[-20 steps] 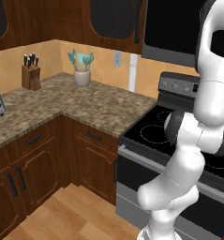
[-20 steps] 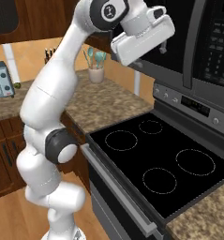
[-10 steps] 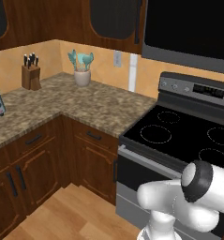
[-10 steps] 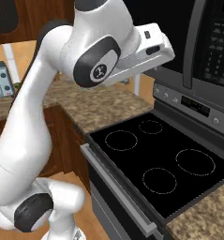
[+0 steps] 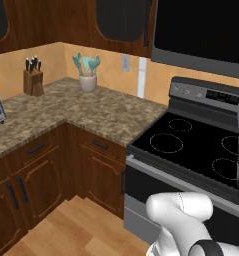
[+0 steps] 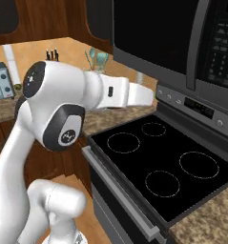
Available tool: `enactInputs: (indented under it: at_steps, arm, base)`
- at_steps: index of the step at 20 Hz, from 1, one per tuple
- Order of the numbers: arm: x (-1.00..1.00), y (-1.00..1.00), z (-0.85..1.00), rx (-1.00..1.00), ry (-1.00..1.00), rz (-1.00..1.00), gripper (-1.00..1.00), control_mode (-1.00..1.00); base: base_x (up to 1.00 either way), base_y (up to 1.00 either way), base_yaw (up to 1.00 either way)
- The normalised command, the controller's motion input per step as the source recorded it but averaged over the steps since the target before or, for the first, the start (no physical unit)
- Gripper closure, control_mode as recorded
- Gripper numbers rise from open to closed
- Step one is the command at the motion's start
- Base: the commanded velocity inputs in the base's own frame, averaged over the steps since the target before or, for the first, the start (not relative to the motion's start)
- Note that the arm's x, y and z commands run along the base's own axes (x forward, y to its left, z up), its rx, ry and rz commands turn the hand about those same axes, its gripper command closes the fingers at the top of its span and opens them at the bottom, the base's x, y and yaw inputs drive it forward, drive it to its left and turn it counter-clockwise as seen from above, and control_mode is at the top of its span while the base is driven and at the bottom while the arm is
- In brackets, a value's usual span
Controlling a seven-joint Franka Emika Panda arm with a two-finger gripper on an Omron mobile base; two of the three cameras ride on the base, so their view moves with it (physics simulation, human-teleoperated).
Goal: Pick the sweet potato from the sink and place it in the bowl. Then pick the bowl and place it in the microwave. Then close the microwave door and press the start button.
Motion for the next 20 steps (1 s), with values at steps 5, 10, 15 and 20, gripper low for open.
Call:
enactInputs:
  at_steps: [5, 10, 15, 20]
  arm:
    - [-0.60, -0.17, 0.00, 0.22, -0.41, 0.00, 1.00, -1.00]
    - [-0.55, 0.07, -0.10, 0.24, -0.49, 0.00, 1.00, -1.00]
    - [-0.22, 0.01, -0.09, 0.04, -0.32, 0.00, 1.00, -1.00]
    - [-0.09, 0.00, -0.04, 0.00, -0.17, 0.00, 1.00, -1.00]
  base:
    - [0.00, 0.00, 0.00]
    - [0.00, 0.00, 0.00]
    - [0.00, 0.00, 0.00]
    - [0.00, 0.00, 0.00]
